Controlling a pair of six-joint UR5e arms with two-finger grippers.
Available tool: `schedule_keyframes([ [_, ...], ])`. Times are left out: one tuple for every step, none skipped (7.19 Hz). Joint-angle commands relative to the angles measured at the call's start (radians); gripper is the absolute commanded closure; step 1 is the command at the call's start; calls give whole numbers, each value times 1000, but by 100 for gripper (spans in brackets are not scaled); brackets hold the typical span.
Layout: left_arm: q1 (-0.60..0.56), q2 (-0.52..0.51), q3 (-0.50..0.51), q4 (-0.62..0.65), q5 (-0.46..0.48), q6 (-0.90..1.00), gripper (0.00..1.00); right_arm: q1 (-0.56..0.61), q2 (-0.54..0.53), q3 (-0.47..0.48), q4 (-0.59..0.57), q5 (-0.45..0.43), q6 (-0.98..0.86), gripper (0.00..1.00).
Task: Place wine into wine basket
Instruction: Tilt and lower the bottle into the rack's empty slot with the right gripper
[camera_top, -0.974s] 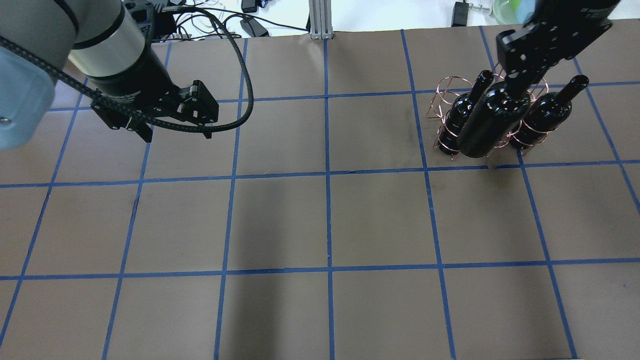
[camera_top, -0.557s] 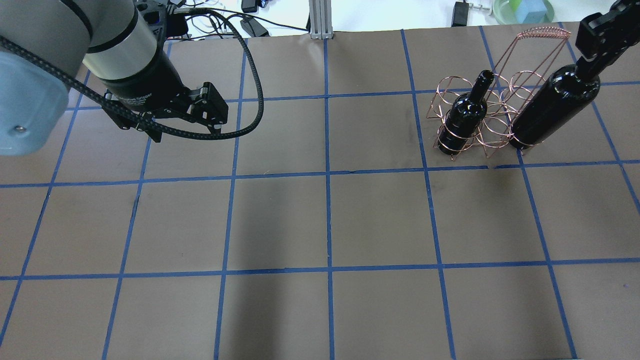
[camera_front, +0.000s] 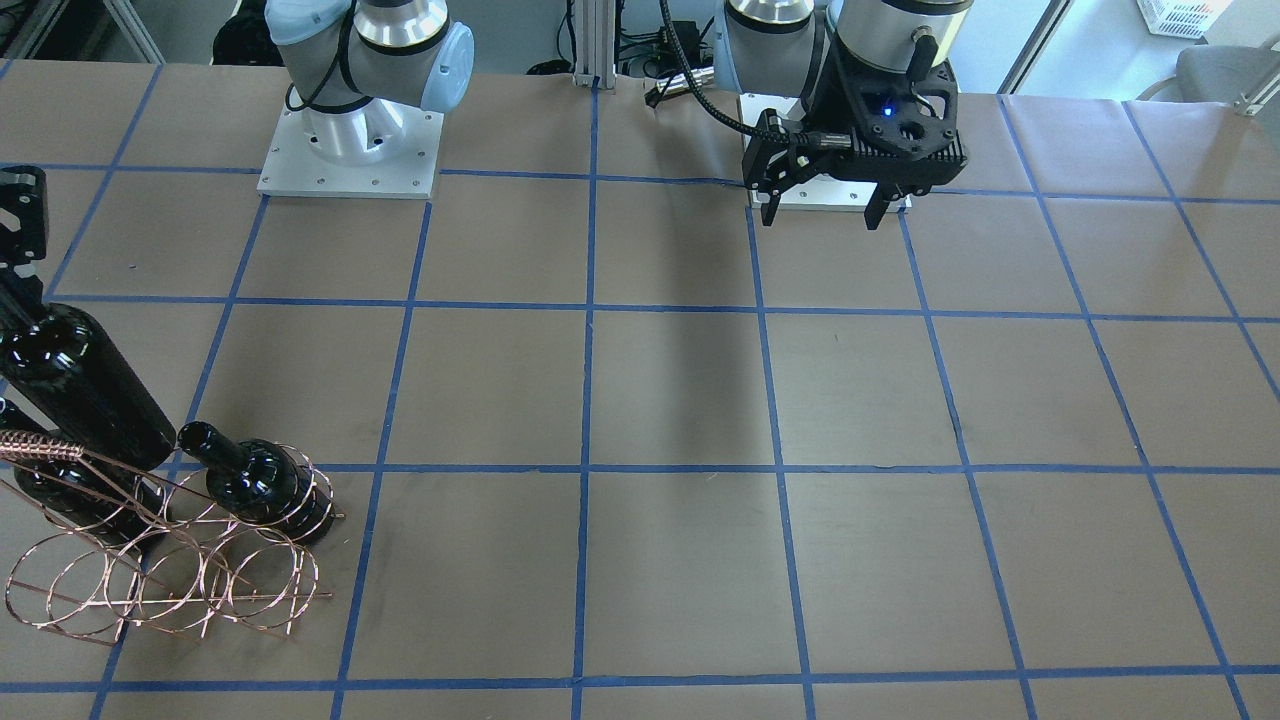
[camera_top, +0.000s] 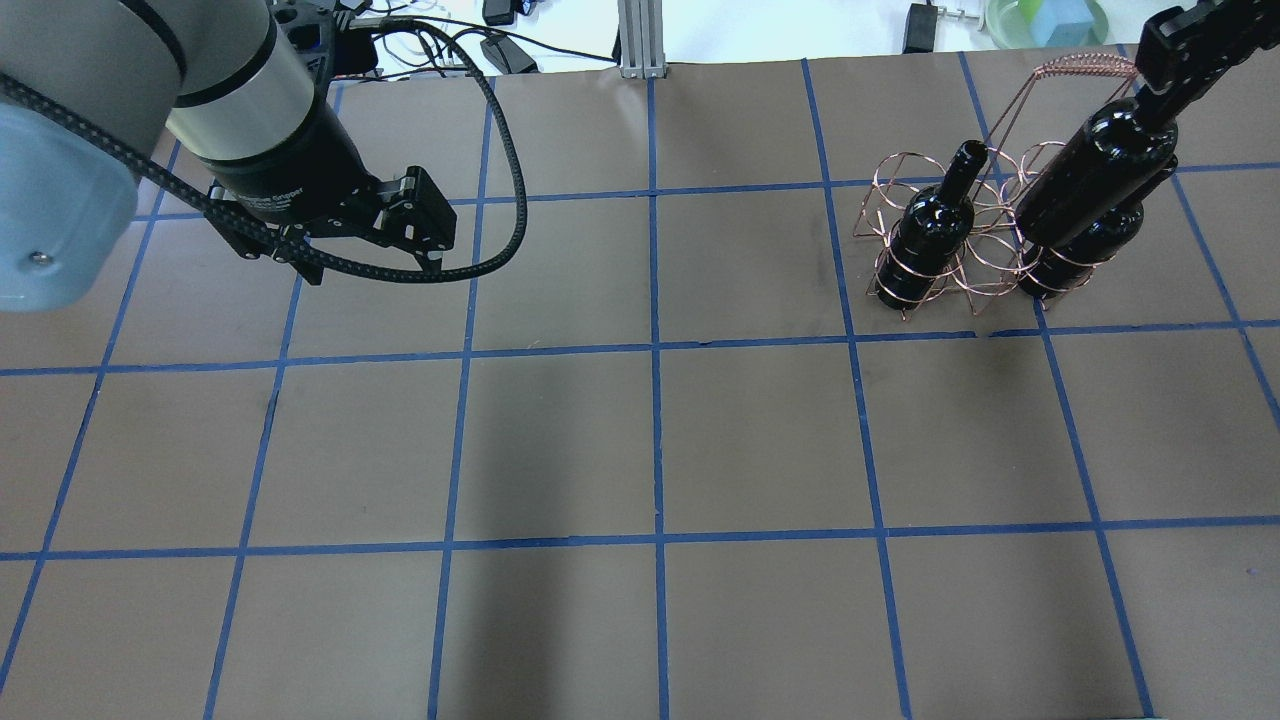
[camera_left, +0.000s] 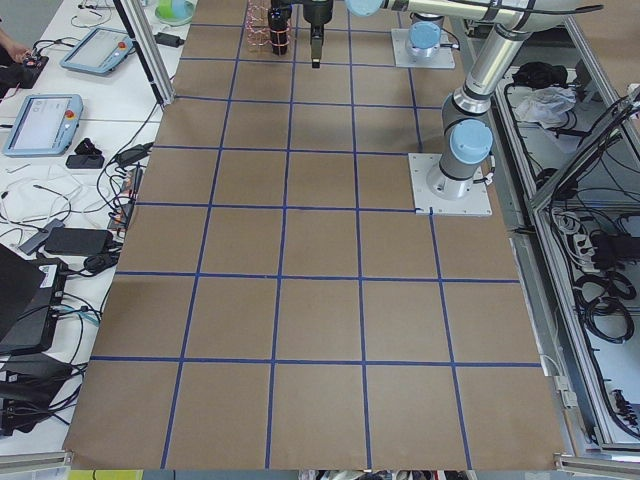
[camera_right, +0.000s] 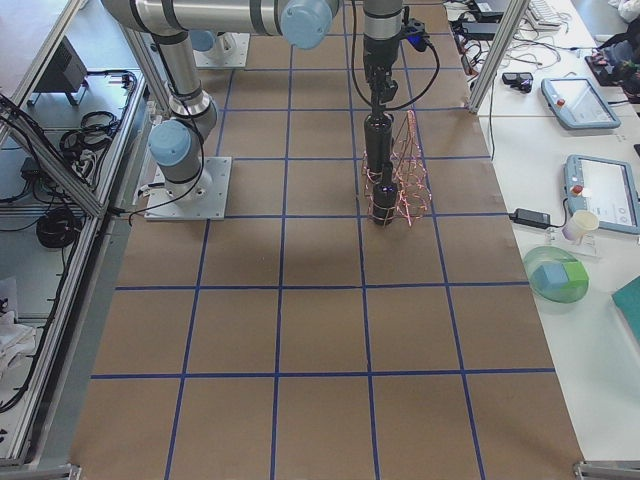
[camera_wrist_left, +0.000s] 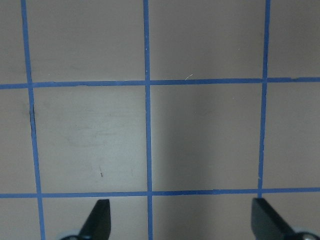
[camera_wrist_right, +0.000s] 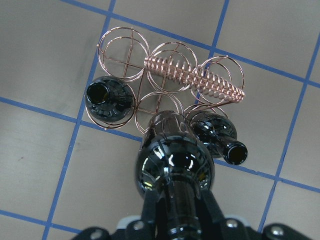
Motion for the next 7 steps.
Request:
schedule_keyframes([
  [0,-1,-1,0,0,0,0,4,27,1,-23,21,1,100],
  [0,0,-1,0,1,0,0,6,34,2,-26,24,0,100],
  [0,0,-1,0,4,0,0,6,57,2,-45,24,0,100],
  [2,-1,-1,1,1,0,0,16,68,2,-59,24,-2,100],
  [2,-1,-1,1,1,0,0,34,79,2,-71,23,1,100],
  [2,-1,-2,0,0,0,0,42,94,2,-71,20,3,100],
  [2,-1,-1,1,1,0,0,44,96,4,-72,9,1,100],
])
